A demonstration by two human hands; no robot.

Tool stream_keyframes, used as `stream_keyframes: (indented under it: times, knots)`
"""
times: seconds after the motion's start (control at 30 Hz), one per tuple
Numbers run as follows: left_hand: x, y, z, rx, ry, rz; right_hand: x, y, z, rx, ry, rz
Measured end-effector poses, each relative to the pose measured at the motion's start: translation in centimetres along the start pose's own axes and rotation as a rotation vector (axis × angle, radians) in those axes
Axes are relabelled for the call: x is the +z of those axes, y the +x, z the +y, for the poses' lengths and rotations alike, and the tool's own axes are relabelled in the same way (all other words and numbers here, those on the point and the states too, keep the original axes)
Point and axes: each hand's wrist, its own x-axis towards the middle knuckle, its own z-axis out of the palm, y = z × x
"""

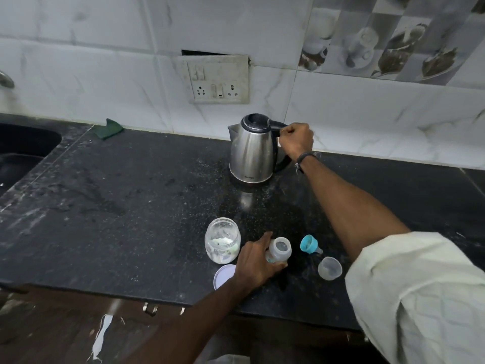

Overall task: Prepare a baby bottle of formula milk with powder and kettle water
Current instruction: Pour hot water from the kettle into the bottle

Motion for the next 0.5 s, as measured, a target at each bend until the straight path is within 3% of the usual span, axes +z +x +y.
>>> stream_keyframes:
  times: [0.17,0.27,0.37,0.5]
  knots:
    - [0.4,0.1,-0.3,0.013,-0.030,0.019,0.4,3.2,0.3,-0.048,-0.142,0.021]
    - [0.6,0.3,-0.6,0.020,-0.024,0.035,0.9,4.6,0.8,-0.010,-0.198,-0.080]
    - [0.7,0.3,-0.9,0.028,-0.040,0.041,1.3,5.0,0.9,0.059,-0.150,-0.199]
    - [1.0,0.4,-1.2,0.039,-0.042,0.050,1.9,5.7,1.2,0.095,-0.072,-0.176]
